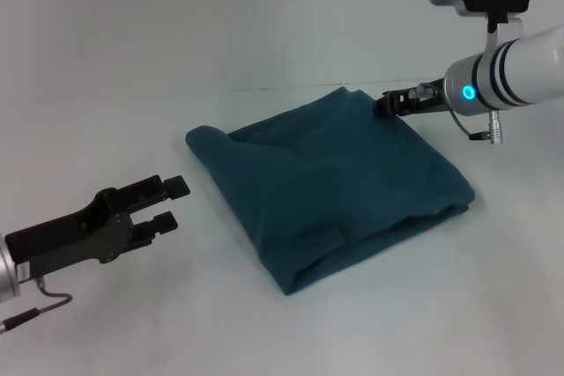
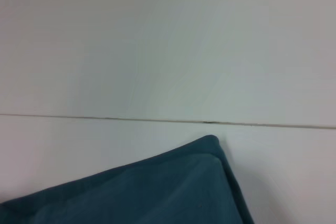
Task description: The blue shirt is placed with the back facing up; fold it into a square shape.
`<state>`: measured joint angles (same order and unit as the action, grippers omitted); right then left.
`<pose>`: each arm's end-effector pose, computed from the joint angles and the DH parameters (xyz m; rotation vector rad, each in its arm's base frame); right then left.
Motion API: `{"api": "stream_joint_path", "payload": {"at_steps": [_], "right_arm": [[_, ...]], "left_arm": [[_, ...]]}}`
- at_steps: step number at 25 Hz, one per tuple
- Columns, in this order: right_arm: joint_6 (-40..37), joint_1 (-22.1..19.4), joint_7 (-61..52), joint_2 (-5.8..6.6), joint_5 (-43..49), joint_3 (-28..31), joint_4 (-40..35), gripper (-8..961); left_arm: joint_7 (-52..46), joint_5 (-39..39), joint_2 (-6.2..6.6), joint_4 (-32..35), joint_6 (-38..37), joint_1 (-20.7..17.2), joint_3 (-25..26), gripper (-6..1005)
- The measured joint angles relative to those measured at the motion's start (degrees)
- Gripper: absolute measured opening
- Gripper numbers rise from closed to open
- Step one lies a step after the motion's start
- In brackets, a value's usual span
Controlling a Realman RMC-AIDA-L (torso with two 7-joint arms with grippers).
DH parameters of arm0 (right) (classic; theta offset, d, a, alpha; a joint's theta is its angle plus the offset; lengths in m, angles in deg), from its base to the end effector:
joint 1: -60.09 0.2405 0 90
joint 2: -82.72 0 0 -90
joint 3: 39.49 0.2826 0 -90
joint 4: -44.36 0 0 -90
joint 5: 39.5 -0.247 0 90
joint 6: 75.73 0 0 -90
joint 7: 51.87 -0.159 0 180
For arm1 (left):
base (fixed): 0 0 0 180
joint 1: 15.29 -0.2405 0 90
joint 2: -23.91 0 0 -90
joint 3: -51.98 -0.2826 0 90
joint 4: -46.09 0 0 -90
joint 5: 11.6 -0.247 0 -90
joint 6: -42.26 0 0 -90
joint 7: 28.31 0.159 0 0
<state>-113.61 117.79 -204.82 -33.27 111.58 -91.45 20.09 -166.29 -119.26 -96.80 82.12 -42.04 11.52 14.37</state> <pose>0.2432 0.5500 -0.0393 -1.9788 1.3003 0.0897 -0.3157 0.3725 -0.0270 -2.0059 -2.0957 -1.0798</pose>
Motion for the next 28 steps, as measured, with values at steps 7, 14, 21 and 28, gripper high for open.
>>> {"api": "stream_joint_path", "payload": {"at_steps": [7,14,21,28], "right_arm": [[1.2,0.1,0.4,-0.37,0.1,-0.3,1.2,415],[2.0,0.1,0.9,-0.38,0.0,-0.6,1.4,383],[2.2,0.0,2.7,-1.21,-0.1,-0.7,1.4,316],[2.0,-0.2,2.8,-1.18,-0.1,-0.8,0.9,114]], "left_arm": [[0.0,0.0,-0.08,0.0,0.1,0.1,0.0,784],[0.0,0.1,-0.09,0.0,0.2,0.1,0.4,784],[0.0,0.1,-0.14,0.0,0.4,-0.1,0.6,785],[0.0,0.1,-0.14,0.0,0.6,0.0,0.6,785]]}}
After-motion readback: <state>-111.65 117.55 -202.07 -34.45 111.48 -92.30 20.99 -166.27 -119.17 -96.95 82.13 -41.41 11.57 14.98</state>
